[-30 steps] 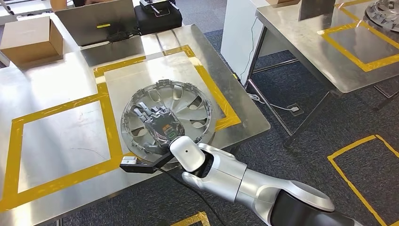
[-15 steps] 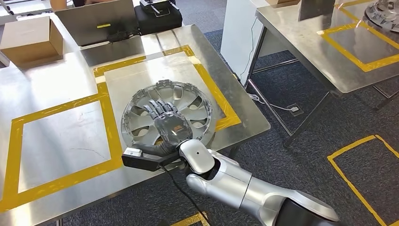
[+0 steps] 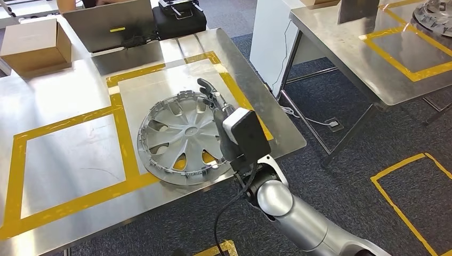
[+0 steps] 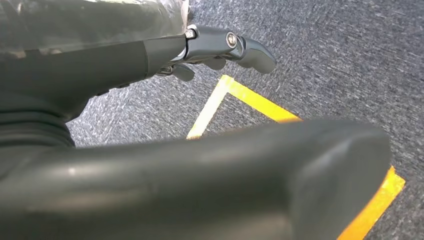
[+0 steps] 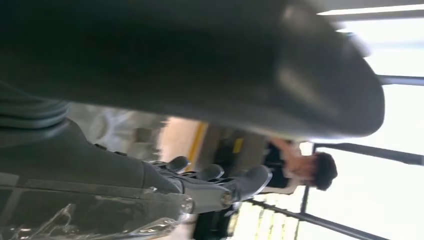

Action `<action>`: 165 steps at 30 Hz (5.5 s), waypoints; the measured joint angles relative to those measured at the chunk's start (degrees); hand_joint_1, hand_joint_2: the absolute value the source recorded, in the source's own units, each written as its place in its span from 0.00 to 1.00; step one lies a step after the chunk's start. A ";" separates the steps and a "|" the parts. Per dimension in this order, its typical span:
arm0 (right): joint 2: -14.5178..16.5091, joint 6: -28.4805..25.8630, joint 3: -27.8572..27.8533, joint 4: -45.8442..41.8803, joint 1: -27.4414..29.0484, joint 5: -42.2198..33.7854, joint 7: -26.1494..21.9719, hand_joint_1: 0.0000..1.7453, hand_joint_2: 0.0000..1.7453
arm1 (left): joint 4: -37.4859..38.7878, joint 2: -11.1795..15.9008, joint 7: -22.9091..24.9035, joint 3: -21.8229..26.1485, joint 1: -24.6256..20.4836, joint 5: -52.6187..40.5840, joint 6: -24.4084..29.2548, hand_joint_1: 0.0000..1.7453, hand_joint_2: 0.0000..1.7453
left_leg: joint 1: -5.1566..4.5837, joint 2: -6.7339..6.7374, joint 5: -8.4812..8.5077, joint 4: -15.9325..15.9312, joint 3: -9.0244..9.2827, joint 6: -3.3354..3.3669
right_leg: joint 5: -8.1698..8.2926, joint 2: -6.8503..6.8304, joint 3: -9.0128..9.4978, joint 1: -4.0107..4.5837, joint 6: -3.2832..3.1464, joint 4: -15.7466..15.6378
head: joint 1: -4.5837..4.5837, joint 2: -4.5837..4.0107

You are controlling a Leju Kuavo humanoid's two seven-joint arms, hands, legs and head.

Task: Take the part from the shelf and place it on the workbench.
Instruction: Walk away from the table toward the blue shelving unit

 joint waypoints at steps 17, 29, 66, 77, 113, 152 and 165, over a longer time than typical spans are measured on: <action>-5.01 4.63 -7.38 -23.86 5.83 -17.93 -12.15 0.00 0.00 | -0.25 0.60 -2.42 2.85 0.07 4.19 -0.73 0.00 0.00 | 0.00 0.03 -0.04 -0.03 0.31 0.05 | -0.03 0.01 0.29 -0.02 0.06 0.00 | 0.00 0.00; -6.45 6.20 -8.75 -29.65 7.66 -19.70 -14.21 0.00 0.00 | -1.25 1.02 -1.92 3.49 -0.20 4.75 -1.31 0.00 0.00 | -0.01 0.03 -0.12 -0.07 0.72 0.15 | -0.10 0.01 0.70 -0.03 0.12 -0.01 | -0.01 0.00; -6.87 6.58 -8.61 -31.67 7.93 -20.05 -14.33 0.00 0.00 | -2.01 1.95 -0.40 3.84 -0.45 5.42 -2.27 0.00 0.00 | -0.40 0.35 1.18 -1.05 1.27 1.98 | -2.11 0.01 0.33 -0.92 1.96 2.16 | 0.16 0.00; -6.94 6.56 -8.43 -31.53 7.98 -20.67 -14.83 0.00 0.00 | -1.99 1.98 -0.55 3.81 -0.56 6.09 -2.16 0.00 0.00 | 0.04 0.60 0.85 0.52 0.26 0.24 | -4.19 -0.04 5.26 -1.50 2.27 1.15 | 0.60 0.00; -7.10 7.04 -8.62 -31.10 8.45 -21.85 -15.93 0.00 0.00 | -1.96 1.96 -0.35 3.79 -0.41 6.92 -1.98 0.00 0.00 | -0.25 0.86 -0.73 5.60 -6.03 -0.80 | -4.58 -0.97 8.48 -0.79 -1.04 -2.07 | 0.60 0.00; -7.43 7.56 -8.75 -30.11 9.35 -21.94 -16.33 0.00 0.00 | -1.26 1.92 -2.26 3.79 -0.04 7.74 -1.98 0.00 0.00 | 1.38 0.67 -0.57 5.34 -0.20 -3.12 | -2.87 -1.53 2.09 -1.66 0.81 2.40 | 0.21 0.00; -7.73 7.54 -8.86 -29.75 9.57 -22.17 -16.50 0.00 0.00 | -0.93 1.78 -2.31 3.79 -0.16 7.97 -2.03 0.00 0.00 | -0.62 1.07 4.54 3.90 -6.60 2.02 | -9.38 -0.82 3.56 -0.92 0.67 12.83 | 0.97 0.01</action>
